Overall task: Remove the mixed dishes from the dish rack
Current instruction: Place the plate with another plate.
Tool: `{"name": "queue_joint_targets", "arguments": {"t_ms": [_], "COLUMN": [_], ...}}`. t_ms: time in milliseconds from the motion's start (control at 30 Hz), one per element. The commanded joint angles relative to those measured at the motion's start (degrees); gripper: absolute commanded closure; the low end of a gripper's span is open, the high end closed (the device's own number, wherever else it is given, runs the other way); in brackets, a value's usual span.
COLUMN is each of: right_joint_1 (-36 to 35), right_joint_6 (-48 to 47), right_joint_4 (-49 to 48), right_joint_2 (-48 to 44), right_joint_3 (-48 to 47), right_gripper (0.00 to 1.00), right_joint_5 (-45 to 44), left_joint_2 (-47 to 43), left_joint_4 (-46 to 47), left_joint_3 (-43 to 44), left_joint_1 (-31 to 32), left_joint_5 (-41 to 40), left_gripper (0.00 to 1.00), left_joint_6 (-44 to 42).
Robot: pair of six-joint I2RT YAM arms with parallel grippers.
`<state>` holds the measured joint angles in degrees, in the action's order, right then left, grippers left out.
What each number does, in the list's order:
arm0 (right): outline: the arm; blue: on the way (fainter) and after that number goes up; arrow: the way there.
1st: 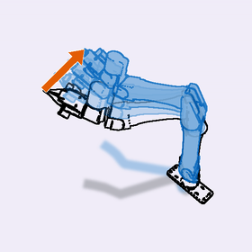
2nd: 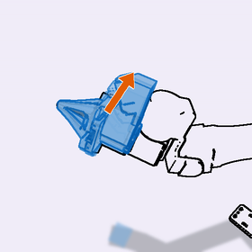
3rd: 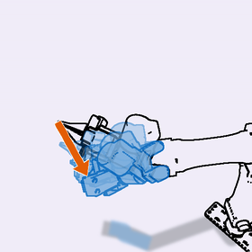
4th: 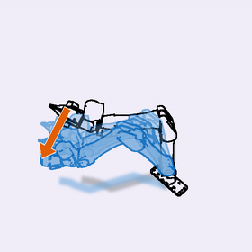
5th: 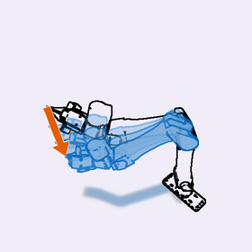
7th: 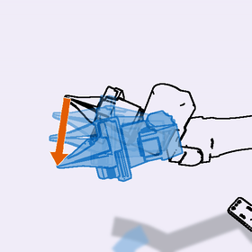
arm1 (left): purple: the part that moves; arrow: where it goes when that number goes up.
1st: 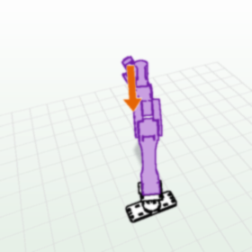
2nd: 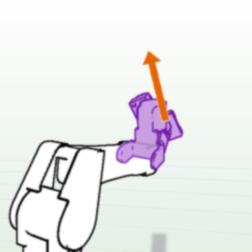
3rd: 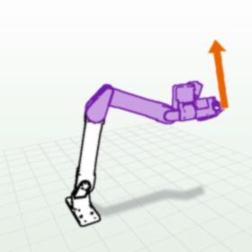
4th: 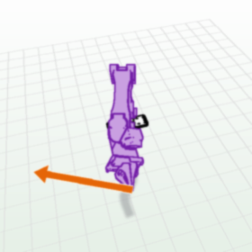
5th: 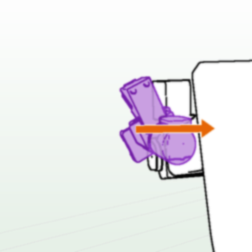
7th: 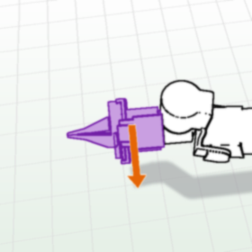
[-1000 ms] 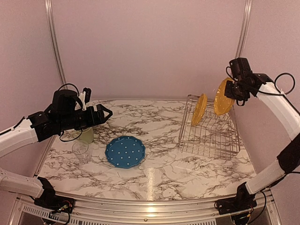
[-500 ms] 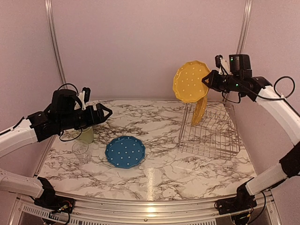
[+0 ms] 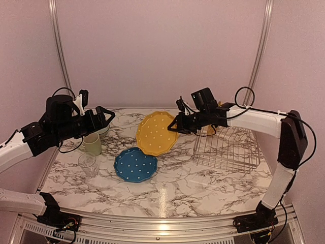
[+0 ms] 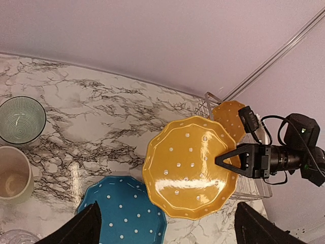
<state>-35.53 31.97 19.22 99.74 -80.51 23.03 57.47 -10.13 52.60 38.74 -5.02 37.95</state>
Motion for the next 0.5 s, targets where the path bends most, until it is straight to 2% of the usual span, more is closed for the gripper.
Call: {"name": "queue_joint_targets", "arguments": {"t_ms": [0,133,300,467], "right_joint_1": [-3.1,-4.3,-4.6,-4.8], "right_joint_6": [5.1,6.5,3.7,3.5], "right_joint_4": [-13.8,-14.9,-10.2,-10.9], "right_joint_2": [2.2,7.1,12.0,15.1], "right_joint_3": [-0.6,-1.6,-5.3,-6.6], "right_gripper": [1.0,1.0,1.0,1.0], "right_joint_5": [8.8,13.8,16.2,19.0], "left_joint_2": [0.2,0.5,0.9,1.6], "left_joint_4": [0.2,0.2,0.1,0.5], "left_joint_3": [-0.5,-0.3,-0.1,0.0], "left_joint_1": [0.0,0.0,0.0,0.0], "left_joint_5": [-0.1,0.2,0.4,0.8], "left_gripper": [0.07,0.07,0.07,0.07], "left_joint_6": [0.3,0.2,0.2,0.2]}}
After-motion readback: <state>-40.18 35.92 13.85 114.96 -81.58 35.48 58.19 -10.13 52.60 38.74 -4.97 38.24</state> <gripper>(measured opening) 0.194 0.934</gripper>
